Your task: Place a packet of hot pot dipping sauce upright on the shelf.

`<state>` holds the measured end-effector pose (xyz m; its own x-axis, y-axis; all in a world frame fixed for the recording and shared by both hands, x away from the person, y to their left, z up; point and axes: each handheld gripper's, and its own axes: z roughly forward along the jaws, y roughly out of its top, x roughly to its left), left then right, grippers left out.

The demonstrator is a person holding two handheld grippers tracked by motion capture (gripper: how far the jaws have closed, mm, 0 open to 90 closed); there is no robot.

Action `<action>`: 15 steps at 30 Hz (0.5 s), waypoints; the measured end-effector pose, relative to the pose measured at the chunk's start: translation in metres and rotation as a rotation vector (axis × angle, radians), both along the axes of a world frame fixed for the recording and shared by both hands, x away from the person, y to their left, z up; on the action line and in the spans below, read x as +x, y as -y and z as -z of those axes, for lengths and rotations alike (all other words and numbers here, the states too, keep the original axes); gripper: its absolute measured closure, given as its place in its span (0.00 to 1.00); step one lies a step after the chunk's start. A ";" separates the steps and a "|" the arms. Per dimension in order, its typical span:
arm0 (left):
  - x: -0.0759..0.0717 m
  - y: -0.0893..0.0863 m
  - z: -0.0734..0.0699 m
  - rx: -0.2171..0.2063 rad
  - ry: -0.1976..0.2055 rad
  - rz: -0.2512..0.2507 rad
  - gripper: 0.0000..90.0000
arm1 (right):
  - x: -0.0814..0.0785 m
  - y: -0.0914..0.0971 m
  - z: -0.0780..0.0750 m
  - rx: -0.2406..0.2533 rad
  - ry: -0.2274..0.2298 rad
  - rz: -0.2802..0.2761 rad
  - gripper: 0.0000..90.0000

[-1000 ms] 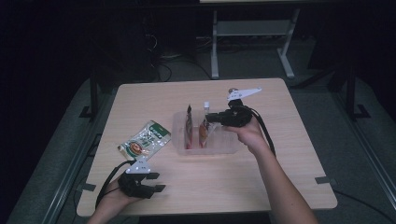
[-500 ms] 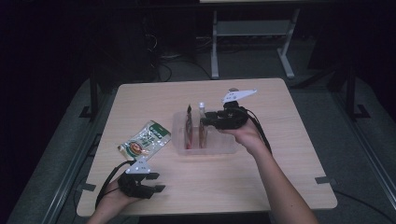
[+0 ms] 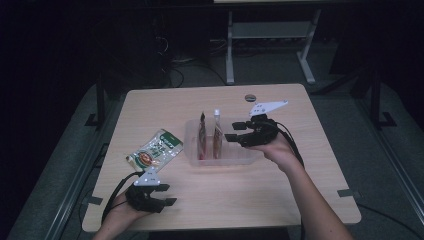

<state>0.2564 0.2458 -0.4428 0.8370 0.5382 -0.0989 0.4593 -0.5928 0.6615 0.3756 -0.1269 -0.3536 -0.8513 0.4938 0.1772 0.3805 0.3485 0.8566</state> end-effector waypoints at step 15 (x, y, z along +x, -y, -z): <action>0.001 -0.005 -0.001 -0.009 0.017 -0.015 0.42 | -0.033 0.023 0.014 -0.050 -0.017 -0.004 0.43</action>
<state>0.2572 0.2509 -0.4417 0.8304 0.5499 -0.0896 0.4570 -0.5801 0.6743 0.3428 -0.1502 -0.3673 -0.8503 0.4990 0.1672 0.3937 0.3923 0.8313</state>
